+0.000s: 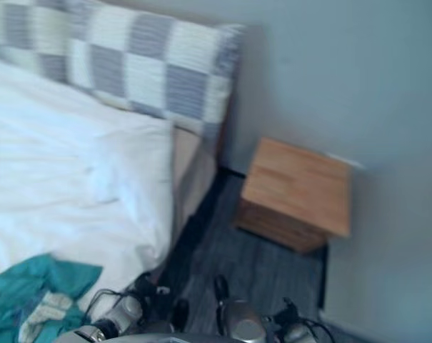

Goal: Tidy up the quilt and then pick up the clothes from the bed and put them into the laundry hamper.

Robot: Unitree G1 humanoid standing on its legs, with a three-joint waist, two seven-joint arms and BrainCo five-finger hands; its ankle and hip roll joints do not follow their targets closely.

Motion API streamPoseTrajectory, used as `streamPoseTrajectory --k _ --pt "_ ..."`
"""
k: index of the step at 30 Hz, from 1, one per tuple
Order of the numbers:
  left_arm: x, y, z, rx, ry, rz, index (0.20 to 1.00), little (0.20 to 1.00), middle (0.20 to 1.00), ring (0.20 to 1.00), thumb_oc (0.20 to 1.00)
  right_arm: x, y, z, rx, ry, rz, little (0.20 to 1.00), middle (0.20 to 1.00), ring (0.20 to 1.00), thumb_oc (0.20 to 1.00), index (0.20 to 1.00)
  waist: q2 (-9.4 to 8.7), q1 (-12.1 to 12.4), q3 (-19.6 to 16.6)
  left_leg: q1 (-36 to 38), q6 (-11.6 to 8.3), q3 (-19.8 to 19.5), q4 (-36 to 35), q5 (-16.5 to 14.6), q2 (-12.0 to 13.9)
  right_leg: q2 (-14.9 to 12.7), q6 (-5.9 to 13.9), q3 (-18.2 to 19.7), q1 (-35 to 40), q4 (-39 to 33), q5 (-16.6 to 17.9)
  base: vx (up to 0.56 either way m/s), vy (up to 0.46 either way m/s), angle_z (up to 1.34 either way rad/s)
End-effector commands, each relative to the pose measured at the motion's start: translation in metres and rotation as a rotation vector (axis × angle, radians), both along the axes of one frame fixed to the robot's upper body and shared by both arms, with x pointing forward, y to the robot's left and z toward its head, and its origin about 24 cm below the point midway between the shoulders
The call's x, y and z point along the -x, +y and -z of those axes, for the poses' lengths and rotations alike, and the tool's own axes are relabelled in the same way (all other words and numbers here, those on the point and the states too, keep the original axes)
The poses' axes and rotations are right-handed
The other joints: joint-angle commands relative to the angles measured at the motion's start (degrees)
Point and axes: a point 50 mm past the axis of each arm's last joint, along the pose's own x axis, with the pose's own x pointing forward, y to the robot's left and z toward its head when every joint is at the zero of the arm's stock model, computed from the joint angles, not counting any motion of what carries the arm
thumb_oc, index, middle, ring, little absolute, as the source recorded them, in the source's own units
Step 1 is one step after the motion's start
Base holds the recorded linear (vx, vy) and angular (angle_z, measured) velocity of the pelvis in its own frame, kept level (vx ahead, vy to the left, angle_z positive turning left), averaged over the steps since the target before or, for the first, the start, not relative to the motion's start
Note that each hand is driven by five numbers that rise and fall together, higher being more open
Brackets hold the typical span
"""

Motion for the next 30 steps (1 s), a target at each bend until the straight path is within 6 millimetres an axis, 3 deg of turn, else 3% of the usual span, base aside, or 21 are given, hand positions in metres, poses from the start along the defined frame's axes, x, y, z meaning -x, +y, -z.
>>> streamPoseTrajectory --k 1,2,4,6,8,10,11,12,15,16,17,18,19,20,21,22,23,25,26,27,30 --pt "0.005 0.075 -0.010 -0.206 -0.015 -0.108 1.000 1.000 1.000 1.000 1.000 -0.011 0.000 -0.002 -0.012 -0.011 0.017 1.000 1.000 1.000 1.000 1.000 -2.22 1.6 1.6 3.6 -8.09 6.9 2.6 -8.8 5.7 -10.0 5.83 -2.3 3.7 -5.2 6.6 0.22 -0.352 2.65" --pt "0.005 0.075 -0.010 -0.206 -0.015 -0.109 1.000 1.000 1.000 1.000 1.000 -0.011 0.000 -0.002 -0.012 -0.012 0.017 1.000 1.000 1.000 1.000 1.000 -2.37 1.3 1.5 3.4 -8.09 6.7 2.5 -8.5 5.5 -10.2 5.88 -2.5 3.7 -5.4 6.8 0.27 -0.598 2.49" --pt "0.028 0.087 -0.005 -0.206 0.025 -0.212 1.000 1.000 1.000 1.000 1.000 -0.023 0.001 -0.006 -0.021 -0.050 -0.014 1.000 1.000 1.000 1.000 1.000 -2.46 1.9 0.5 0.5 -10.41 9.8 7.2 -7.4 10.0 -9.7 6.00 -7.0 6.7 -7.0 6.2 0.23 -0.590 1.07" --pt "0.025 0.085 -0.005 -0.192 0.019 -0.227 1.000 1.000 1.000 1.000 1.000 -0.032 -0.008 -0.012 -0.005 -0.095 0.016 1.000 1.000 1.000 1.000 1.000 -2.95 1.5 1.3 -3.9 -9.91 22.5 11.4 -4.6 12.3 -11.1 5.31 -12.3 9.4 -7.6 5.4 -0.01 -0.325 0.72" --pt "0.021 0.084 -0.006 -0.195 0.018 -0.196 1.000 1.000 1.000 1.000 1.000 -0.037 -0.019 -0.017 0.003 -0.132 0.079 1.000 1.000 1.000 1.000 1.000 -3.19 0.2 1.3 -6.0 -8.31 36.0 14.1 -5.1 13.9 -11.0 3.96 -17.5 10.7 -8.4 4.8 -0.09 -0.308 1.41" --pt "0.018 0.085 -0.007 -0.198 0.020 -0.170 1.000 1.000 1.000 1.000 1.000 -0.034 -0.030 -0.020 0.011 -0.150 0.147 1.000 1.000 1.000 1.000 1.000 -3.11 -0.8 0.4 -7.0 -7.15 43.5 17.9 -7.4 12.1 -10.0 2.88 -20.6 11.0 -8.1 4.0 -0.08 -0.194 1.65" --pt "0.028 0.093 -0.006 -0.238 0.063 -0.174 1.000 1.000 1.000 1.000 1.000 -0.022 -0.038 -0.018 0.042 -0.108 0.165 1.000 1.000 1.000 1.000 1.000 -2.48 -0.9 0.3 -6.5 -7.13 44.9 17.8 -7.6 10.9 -8.8 2.48 -21.7 10.7 -7.0 2.7 0.01 -0.100 1.11" --pt "0.028 0.089 -0.005 -0.213 0.060 -0.168 1.000 1.000 1.000 1.000 1.000 -0.016 -0.044 -0.017 0.026 -0.114 0.239 1.000 1.000 1.000 1.000 1.000 -1.35 -1.6 -0.5 -3.9 -6.98 48.0 12.0 -7.4 10.2 -8.1 3.11 -23.8 10.9 -5.9 2.0 0.07 -0.032 0.77" --pt "0.029 0.084 -0.004 -0.183 0.062 -0.159 1.000 1.000 1.000 1.000 1.000 -0.016 -0.050 -0.020 0.024 -0.154 0.304 1.000 1.000 1.000 1.000 1.000 -0.78 -2.2 -1.5 -2.2 -5.34 45.7 7.8 -7.7 8.5 -7.9 3.36 -26.1 10.1 -1.1 1.5 0.05 0.043 1.15" --pt "0.032 0.091 -0.004 -0.197 0.081 -0.142 1.000 1.000 1.000 1.000 1.000 -0.013 -0.063 -0.027 0.035 -0.215 0.403 1.000 1.000 1.000 1.000 1.000 -1.39 -3.0 -0.9 -1.2 -5.04 43.4 4.4 -6.7 8.9 -8.6 5.10 -27.4 5.9 8.1 2.9 -0.07 -0.021 0.76" --pt "0.032 0.096 -0.006 -0.214 0.083 -0.139 1.000 1.000 1.000 1.000 1.000 -0.027 -0.070 -0.037 0.057 -0.287 0.384 1.000 1.000 1.000 1.000 1.000 -1.70 -3.7 -0.1 -1.2 -4.81 42.9 4.1 -6.4 9.2 -8.2 6.53 -25.4 3.2 12.6 4.6 -0.08 -0.021 0.88" --pt "0.032 0.096 -0.006 -0.214 0.083 -0.139 1.000 1.000 1.000 1.000 1.000 -0.027 -0.070 -0.037 0.057 -0.287 0.384 1.000 1.000 1.000 1.000 1.000 -1.73 -3.6 -0.2 -1.3 -4.79 43.0 4.1 -6.4 9.1 -8.3 6.54 -25.4 3.0 12.7 4.5 -0.11 -0.050 1.16" --pt "0.036 0.107 -0.008 -0.247 0.088 -0.153 1.000 1.000 1.000 1.000 1.000 -0.055 -0.085 -0.067 0.129 -0.454 0.322 1.000 1.000 1.000 1.000 1.000 -1.69 -4.5 1.2 -0.7 -4.82 41.7 3.4 -6.0 10.1 -5.3 8.15 -20.1 -0.5 17.7 5.3 -0.06 -0.045 0.95" --pt "0.036 0.107 -0.008 -0.247 0.088 -0.153 1.000 1.000 1.000 1.000 1.000 -0.055 -0.085 -0.067 0.129 -0.454 0.322 1.000 1.000 1.000 1.000 1.000 -1.63 -4.3 1.0 -0.9 -4.83 41.8 3.4 -5.9 10.2 -5.2 8.15 -20.0 -0.6 17.5 5.5 -0.06 -0.078 0.58" --pt "0.037 0.109 -0.009 -0.251 0.086 -0.165 1.000 1.000 1.000 1.000 1.000 -0.066 -0.096 -0.087 0.189 -0.541 0.291 1.000 1.000 1.000 1.000 1.000 -1.57 -4.3 1.4 -0.6 -4.83 40.7 3.3 -5.8 10.2 -4.7 8.15 -18.6 -0.4 17.0 4.8 0.00 -0.123 0.17" --pt "0.037 0.110 -0.009 -0.259 0.082 -0.154 1.000 1.000 1.000 1.000 1.000 -0.084 -0.113 -0.124 0.314 -0.681 0.221 1.000 1.000 1.000 1.000 1.000 -1.87 -4.1 1.5 -0.2 -5.21 38.8 2.5 -6.0 10.1 -6.8 6.86 -16.3 2.0 11.4 2.7 0.00 -0.125 0.16" --pt "0.036 0.110 -0.009 -0.259 0.082 -0.154 1.000 1.000 1.000 1.000 1.000 -0.084 -0.113 -0.124 0.314 -0.681 0.221 1.000 1.000 1.000 1.000 1.000 -1.79 -4.1 1.5 -0.4 -5.24 38.8 2.4 -5.8 10.2 -6.7 6.79 -16.3 2.0 11.1 3.1 0.03 -0.160 0.55" --pt "0.037 0.110 -0.009 -0.270 0.088 -0.124 1.000 1.000 1.000 1.000 1.000 -0.104 -0.125 -0.164 0.442 -0.795 0.114 1.000 1.000 1.000 1.000 1.000 -2.29 -4.1 0.8 0.0 -6.10 36.3 1.8 -6.1 9.8 -8.0 5.49 -11.0 3.9 3.7 2.8 0.10 -0.169 0.72" --pt "0.038 0.113 -0.010 -0.279 0.094 -0.114 1.000 1.000 1.000 1.000 1.000 -0.119 -0.123 -0.194 0.504 -0.900 0.034 1.000 1.000 1.000 1.000 1.000 -3.33 -2.7 -0.1 0.0 -6.11 35.1 2.9 -6.9 8.9 -9.0 5.20 -9.7 5.2 0.0 2.8 0.11 -0.150 0.53" --pt "0.038 0.113 -0.010 -0.279 0.094 -0.114 1.000 1.000 1.000 1.000 1.000 -0.119 -0.123 -0.195 0.504 -0.900 0.033 1.000 1.000 1.000 1.000 1.000 -3.38 -2.7 -0.1 0.0 -6.07 35.0 3.0 -7.0 8.8 -9.1 5.24 -9.8 5.3 -0.1 2.8 0.05 -0.176 0.58" --pt "0.039 0.114 -0.010 -0.278 0.091 -0.118 1.000 1.000 1.000 1.000 1.000 -0.153 -0.113 -0.241 0.588 -1.020 -0.130 1.000 1.000 1.000 1.000 1.000 -3.39 -1.0 -0.5 -0.4 -6.95 35.1 3.3 -6.3 9.6 -8.6 5.50 -10.5 6.3 -3.4 4.4 0.02 -0.224 0.23"
